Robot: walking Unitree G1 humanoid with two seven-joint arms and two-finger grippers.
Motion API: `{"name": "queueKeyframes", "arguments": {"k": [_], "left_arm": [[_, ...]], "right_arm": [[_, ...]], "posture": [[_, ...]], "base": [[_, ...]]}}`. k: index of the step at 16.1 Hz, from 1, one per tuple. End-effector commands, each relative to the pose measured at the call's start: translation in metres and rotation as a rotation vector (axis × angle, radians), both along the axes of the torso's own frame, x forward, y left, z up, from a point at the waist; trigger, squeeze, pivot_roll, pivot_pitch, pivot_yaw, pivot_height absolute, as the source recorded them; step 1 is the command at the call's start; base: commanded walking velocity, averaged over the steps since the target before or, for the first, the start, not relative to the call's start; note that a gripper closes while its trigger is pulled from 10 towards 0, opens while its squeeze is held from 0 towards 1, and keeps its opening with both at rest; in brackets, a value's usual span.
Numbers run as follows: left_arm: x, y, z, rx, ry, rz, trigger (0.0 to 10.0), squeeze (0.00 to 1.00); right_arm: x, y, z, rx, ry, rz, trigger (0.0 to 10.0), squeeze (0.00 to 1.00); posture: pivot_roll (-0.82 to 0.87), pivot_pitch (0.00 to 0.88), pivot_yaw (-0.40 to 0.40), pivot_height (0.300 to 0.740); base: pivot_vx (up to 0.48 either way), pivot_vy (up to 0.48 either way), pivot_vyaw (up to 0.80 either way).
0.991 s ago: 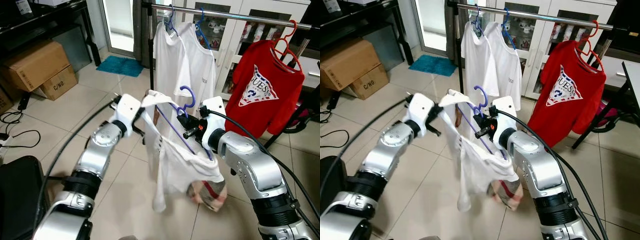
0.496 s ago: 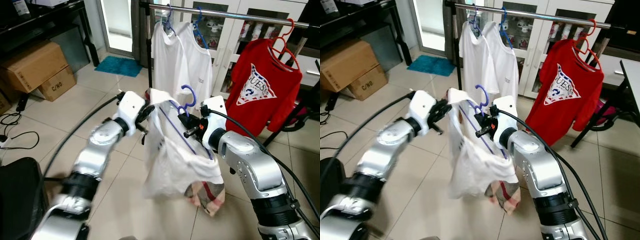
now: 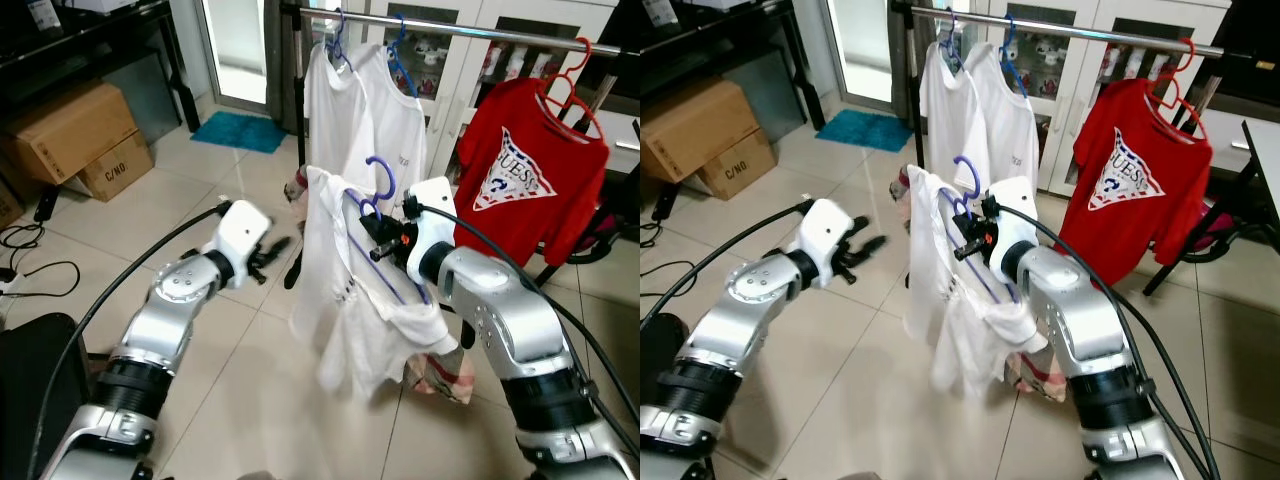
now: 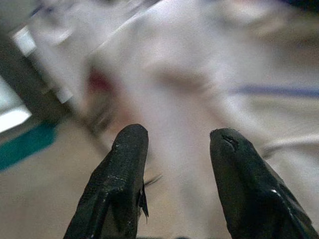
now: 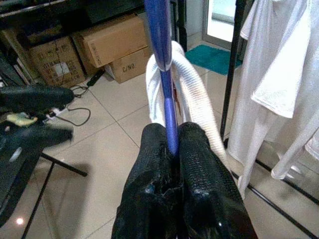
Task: Hang hanger
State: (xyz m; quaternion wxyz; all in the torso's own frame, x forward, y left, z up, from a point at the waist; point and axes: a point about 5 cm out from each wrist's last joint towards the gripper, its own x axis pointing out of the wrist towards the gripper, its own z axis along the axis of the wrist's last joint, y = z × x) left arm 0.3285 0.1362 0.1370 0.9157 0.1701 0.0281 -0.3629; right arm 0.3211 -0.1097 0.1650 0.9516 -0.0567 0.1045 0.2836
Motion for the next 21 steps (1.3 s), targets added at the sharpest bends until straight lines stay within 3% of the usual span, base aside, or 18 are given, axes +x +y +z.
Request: {"name": "queueKeyframes", "arguments": {"k": [1, 2, 3, 4, 9, 12, 17, 18, 19, 20, 21], "left_arm": [[-0.004, -0.031, 0.017, -0.104, -0.021, -0.227, 10.0, 1.00], [-0.008, -0.040, 0.019, -0.142, 0.008, -0.313, 10.0, 0.96], [-0.010, -0.049, 0.016, -0.140, 0.049, -0.406, 10.0, 0.25], [-0.012, -0.058, 0.006, -0.081, 0.119, -0.525, 10.0, 0.00], [-0.007, -0.068, 0.001, -0.035, 0.227, -0.733, 10.0, 0.00], [-0.008, -0.074, -0.006, 0.003, 0.265, -0.804, 10.0, 0.00], [-0.005, -0.082, -0.019, 0.045, 0.253, -0.755, 10.0, 0.00], [-0.005, -0.084, -0.020, 0.035, 0.250, -0.760, 8.5, 0.00], [-0.005, -0.086, -0.019, 0.023, 0.236, -0.762, 3.3, 0.00], [-0.005, -0.087, -0.019, 0.019, 0.225, -0.761, 3.3, 0.00], [-0.005, -0.089, -0.019, 0.010, 0.220, -0.760, 1.3, 0.00]], "right_arm": [[0.004, 0.006, 0.015, -0.016, -0.062, 0.031, 10.0, 0.00], [0.005, 0.009, 0.017, -0.023, -0.066, 0.041, 10.0, 0.00], [0.005, 0.011, 0.020, -0.030, -0.070, 0.051, 10.0, 0.00], [0.005, 0.015, 0.023, -0.043, -0.075, 0.070, 10.0, 0.00], [-0.002, 0.026, 0.032, -0.058, -0.093, 0.128, 10.0, 0.00], [-0.006, 0.034, 0.038, -0.060, -0.103, 0.169, 10.0, 0.00], [-0.008, 0.039, 0.044, -0.051, -0.116, 0.180, 10.0, 0.00], [-0.008, 0.040, 0.045, -0.049, -0.118, 0.183, 10.0, 0.00], [-0.008, 0.041, 0.046, -0.048, -0.119, 0.187, 10.0, 0.00], [-0.008, 0.042, 0.047, -0.048, -0.120, 0.189, 10.0, 0.00], [-0.007, 0.042, 0.047, -0.048, -0.119, 0.188, 10.0, 0.00]], "posture": [[-0.04, 0.000, 0.013, 0.740], [-0.04, 0.000, 0.013, 0.740], [-0.06, 0.000, 0.017, 0.740], [-0.06, 0.000, 0.021, 0.740], [-0.09, 0.005, 0.061, 0.740], [-0.10, 0.009, 0.073, 0.740], [-0.10, 0.012, 0.071, 0.740], [-0.10, 0.011, 0.068, 0.740], [-0.10, 0.012, 0.066, 0.740], [-0.10, 0.012, 0.066, 0.740], [-0.10, 0.011, 0.063, 0.740]], "base": [[0.000, 0.000, 0.00], [0.000, 0.000, 0.00], [0.000, 0.000, 0.00], [0.000, 0.000, 0.00], [0.000, 0.000, 0.00], [0.000, 0.000, 0.00], [0.000, 0.000, 0.00], [0.000, 0.000, 0.00], [0.000, 0.000, 0.00], [0.000, 0.000, 0.00], [0.000, 0.000, 0.00]]}}
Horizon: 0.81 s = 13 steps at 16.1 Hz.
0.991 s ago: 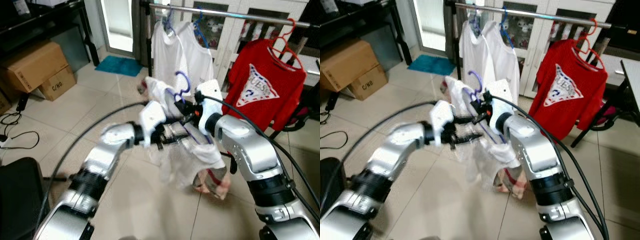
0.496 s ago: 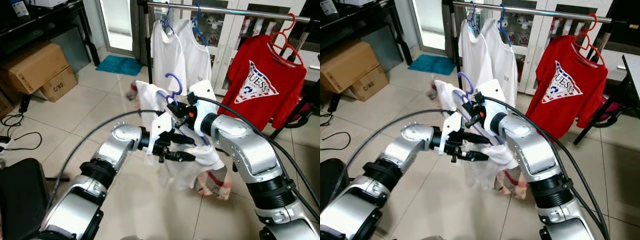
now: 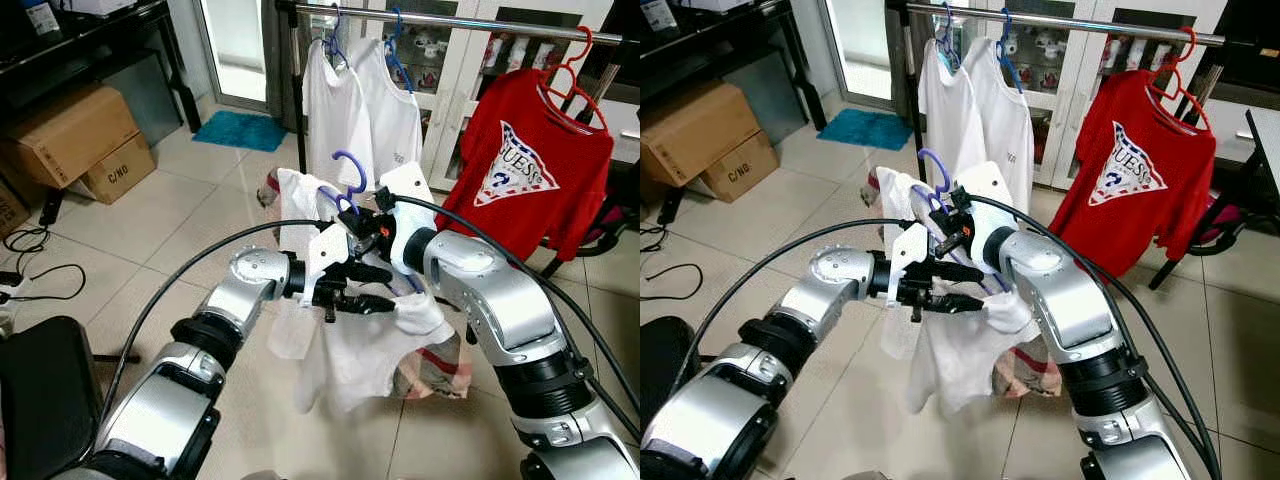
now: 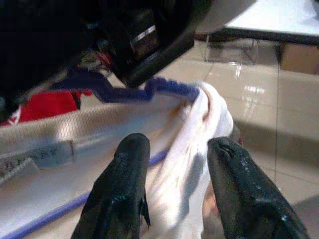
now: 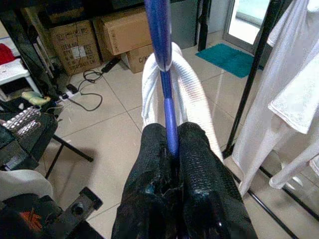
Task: Hang hanger
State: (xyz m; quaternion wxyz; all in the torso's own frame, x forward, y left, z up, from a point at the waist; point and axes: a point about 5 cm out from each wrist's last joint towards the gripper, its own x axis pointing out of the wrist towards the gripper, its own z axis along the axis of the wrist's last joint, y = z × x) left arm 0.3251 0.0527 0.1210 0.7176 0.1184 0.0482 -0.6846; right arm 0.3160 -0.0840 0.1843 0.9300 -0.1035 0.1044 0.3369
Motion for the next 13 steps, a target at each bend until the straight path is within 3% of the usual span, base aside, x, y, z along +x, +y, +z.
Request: {"name": "queueKeyframes", "arguments": {"k": [1, 2, 4, 5, 6, 7, 8, 10, 11, 13], "left_arm": [[-0.002, -0.008, -0.003, 0.024, -0.004, -0.021, 0.9, 0.00], [-0.004, -0.010, -0.004, 0.005, -0.001, -0.025, 0.0, 0.00], [-0.006, -0.009, -0.006, -0.007, -0.014, -0.017, 0.0, 0.00], [-0.005, -0.008, -0.005, -0.010, -0.028, -0.012, 1.2, 0.00], [-0.006, -0.003, -0.003, -0.009, -0.113, 0.003, 4.0, 0.00], [-0.007, 0.001, -0.002, -0.001, -0.182, 0.005, 3.9, 0.00], [-0.009, 0.005, -0.002, 0.007, -0.243, 0.004, 10.0, 0.00], [-0.013, 0.012, -0.003, -0.019, -0.242, 0.007, 10.0, 0.00], [-0.014, 0.013, -0.003, -0.045, -0.253, 0.018, 10.0, 1.00], [-0.016, 0.014, -0.005, -0.062, -0.256, 0.032, 10.0, 1.00]], "right_arm": [[-0.002, 0.016, 0.028, 0.040, -0.095, 0.066, 10.0, 0.00], [-0.001, 0.017, 0.028, 0.050, -0.090, 0.057, 10.0, 0.00], [0.002, 0.017, 0.029, 0.077, -0.081, 0.034, 10.0, 0.00], [0.002, 0.016, 0.029, 0.084, -0.079, 0.028, 10.0, 0.00], [0.004, 0.015, 0.030, 0.102, -0.077, 0.010, 10.0, 0.00], [0.005, 0.015, 0.030, 0.111, -0.075, 0.000, 10.0, 0.00], [0.007, 0.013, 0.029, 0.115, -0.074, -0.011, 10.0, 0.00], [0.010, 0.011, 0.027, 0.123, -0.064, -0.034, 10.0, 0.00], [0.013, 0.009, 0.026, 0.127, -0.058, -0.050, 10.0, 0.00], [0.019, 0.009, 0.026, 0.135, -0.056, -0.070, 10.0, 0.00]], "posture": [[-0.10, 0.011, 0.063, 0.740], [-0.10, 0.009, 0.059, 0.740], [-0.10, 0.006, 0.057, 0.740], [-0.10, 0.006, 0.057, 0.740], [-0.09, 0.001, 0.056, 0.740], [-0.09, 0.000, 0.055, 0.740], [-0.09, 0.000, 0.053, 0.740], [-0.09, 0.000, 0.051, 0.740], [-0.09, 0.000, 0.051, 0.740], [-0.08, 0.000, 0.042, 0.740]], "base": [[0.000, 0.000, 0.00], [0.000, 0.000, 0.00], [0.000, 0.000, 0.00], [0.000, 0.000, 0.00], [0.000, 0.000, 0.00], [0.000, 0.000, 0.00], [0.000, 0.000, 0.00], [0.000, 0.000, 0.00], [0.000, 0.000, 0.00], [0.000, 0.000, 0.00]]}}
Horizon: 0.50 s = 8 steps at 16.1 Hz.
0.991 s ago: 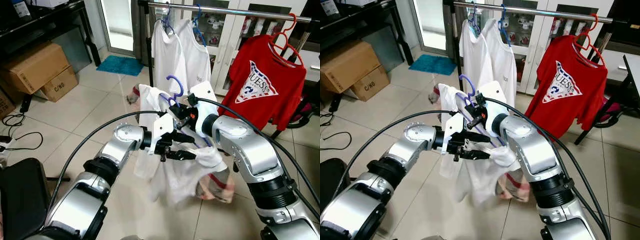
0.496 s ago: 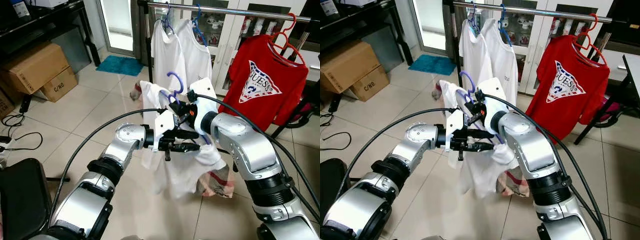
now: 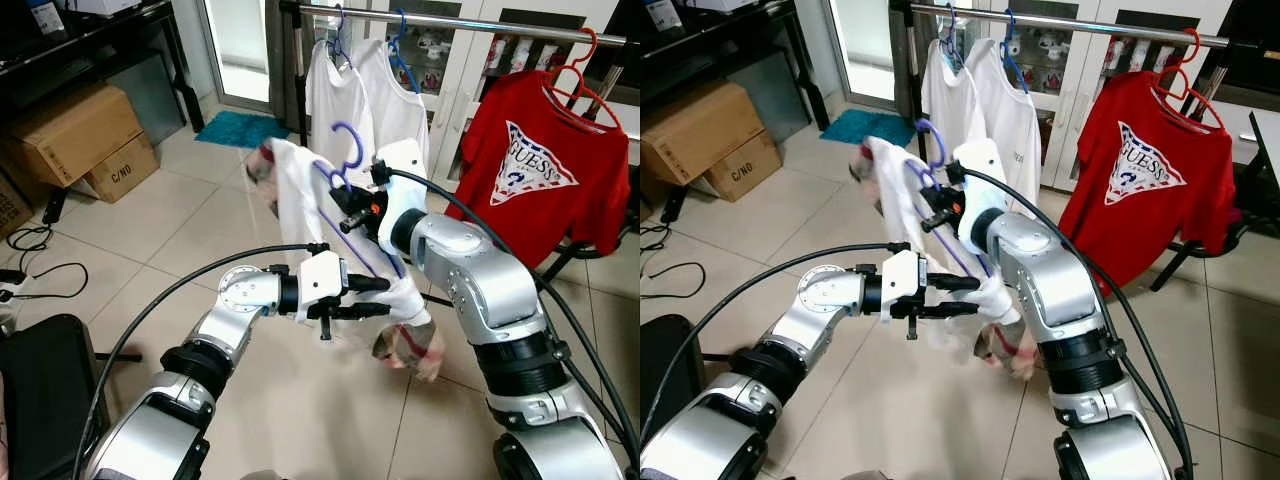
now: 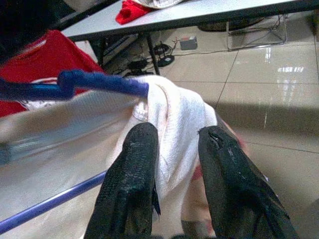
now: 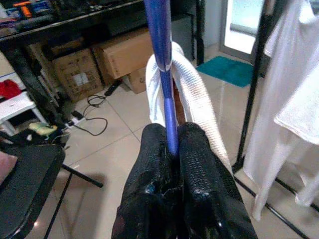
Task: Hang hanger
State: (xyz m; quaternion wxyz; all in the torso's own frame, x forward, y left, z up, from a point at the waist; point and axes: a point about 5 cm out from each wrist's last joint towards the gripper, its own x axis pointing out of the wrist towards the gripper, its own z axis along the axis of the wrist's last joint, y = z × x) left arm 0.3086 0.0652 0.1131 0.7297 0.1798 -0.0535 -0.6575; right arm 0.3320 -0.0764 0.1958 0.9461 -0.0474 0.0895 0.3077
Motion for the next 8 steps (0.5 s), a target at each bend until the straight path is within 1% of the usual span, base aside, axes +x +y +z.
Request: {"name": "queueKeyframes", "arguments": {"k": [1, 3, 4, 5, 6, 7, 8], "left_arm": [[0.002, 0.001, 0.003, -0.021, -0.028, 0.029, 10.0, 1.00], [0.003, 0.000, 0.004, -0.027, -0.049, 0.054, 10.0, 1.00], [0.003, 0.000, 0.003, -0.023, -0.045, 0.053, 8.0, 1.00], [0.002, 0.000, 0.002, -0.020, -0.041, 0.050, 4.0, 0.93], [0.002, 0.000, 0.000, -0.014, -0.031, 0.045, 0.0, 0.54], [0.001, 0.000, -0.004, 0.003, -0.010, 0.038, 0.0, 0.00], [0.001, 0.001, -0.007, 0.021, 0.002, 0.041, 0.0, 0.00]], "right_arm": [[0.003, 0.003, 0.016, 0.024, -0.061, 0.005, 10.0, 0.00], [0.004, 0.005, 0.018, 0.027, -0.066, 0.011, 10.0, 0.00], [0.004, 0.005, 0.018, 0.027, -0.068, 0.012, 10.0, 0.00], [0.004, 0.005, 0.018, 0.028, -0.069, 0.012, 10.0, 0.00], [0.005, 0.006, 0.018, 0.029, -0.070, 0.012, 10.0, 0.00], [0.005, 0.006, 0.019, 0.030, -0.072, 0.011, 10.0, 0.00], [0.005, 0.006, 0.020, 0.031, -0.073, 0.011, 10.0, 0.00]], "posture": [[-0.08, 0.000, 0.042, 0.740], [-0.08, 0.000, 0.042, 0.740], [-0.08, 0.000, 0.041, 0.740], [-0.09, 0.000, 0.043, 0.740], [-0.09, 0.000, 0.044, 0.740], [-0.09, 0.000, 0.046, 0.740], [-0.09, 0.000, 0.048, 0.740]], "base": [[0.000, 0.000, 0.00], [0.000, 0.000, 0.00], [0.000, 0.000, 0.00], [0.000, 0.000, 0.00], [0.000, 0.000, 0.00], [0.000, 0.000, 0.00], [0.000, 0.000, 0.00]]}}
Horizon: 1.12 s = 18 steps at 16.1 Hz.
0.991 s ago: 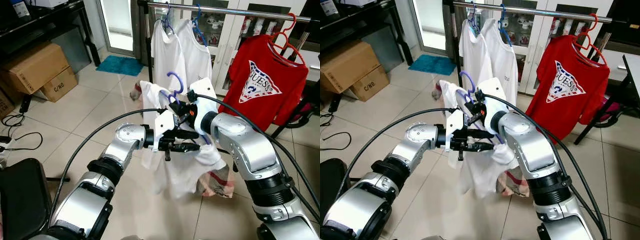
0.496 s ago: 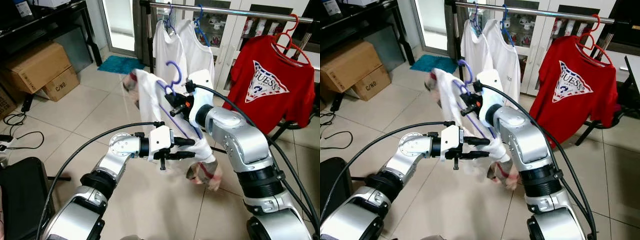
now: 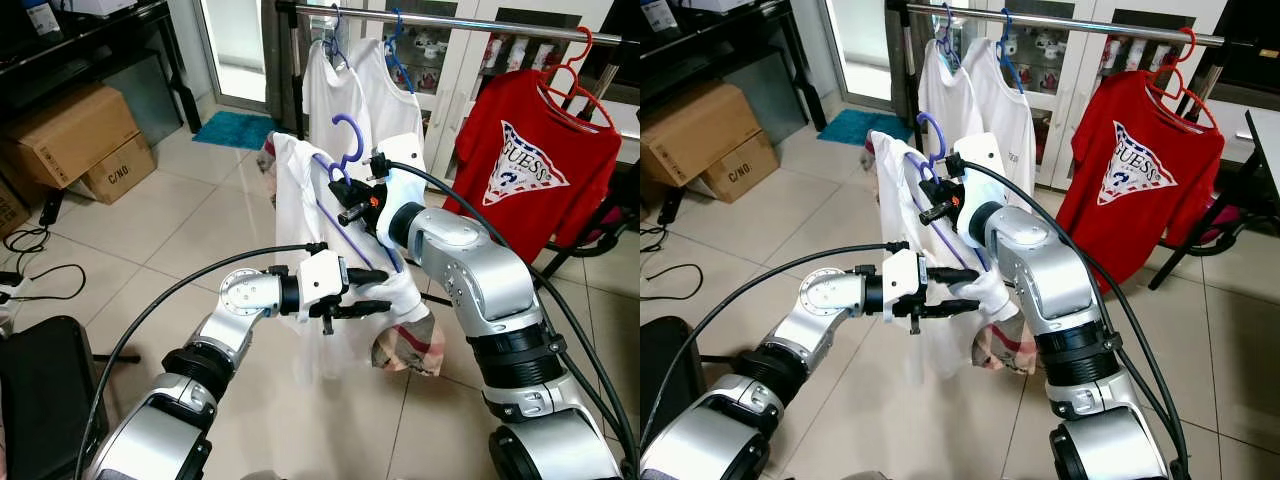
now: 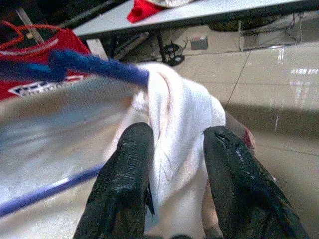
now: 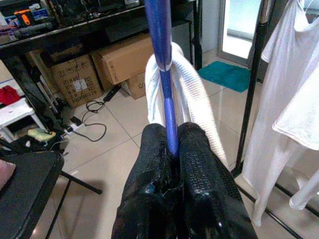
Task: Hang hanger
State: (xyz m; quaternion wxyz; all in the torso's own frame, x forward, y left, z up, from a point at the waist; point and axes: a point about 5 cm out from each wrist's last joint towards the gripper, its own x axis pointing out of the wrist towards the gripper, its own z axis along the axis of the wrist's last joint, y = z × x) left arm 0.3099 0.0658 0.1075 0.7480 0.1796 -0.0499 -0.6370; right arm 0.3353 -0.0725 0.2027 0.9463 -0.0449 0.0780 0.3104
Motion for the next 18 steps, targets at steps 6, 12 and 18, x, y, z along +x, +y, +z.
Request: {"name": "queueKeyframes", "arguments": {"k": [6, 12, 18], "left_arm": [[0.006, -0.001, -0.004, 0.035, 0.012, 0.051, 0.0, 0.00], [0.004, -0.001, 0.000, -0.003, 0.020, 0.012, 0.0, 0.00], [-0.003, 0.012, 0.015, -0.144, -0.032, 0.059, 0.0, 0.00]], "right_arm": [[0.002, 0.001, 0.015, 0.023, -0.058, 0.007, 10.0, 0.00], [0.002, -0.001, 0.010, 0.003, -0.045, 0.005, 10.0, 0.00], [0.009, -0.021, -0.026, -0.069, 0.059, -0.071, 10.0, 0.00]], "posture": [[-0.09, 0.007, 0.051, 0.740], [-0.09, 0.004, 0.052, 0.740], [-0.08, 0.005, 0.048, 0.740]], "base": [[0.000, 0.000, 0.00], [0.000, 0.000, 0.00], [0.000, 0.000, 0.00]]}}
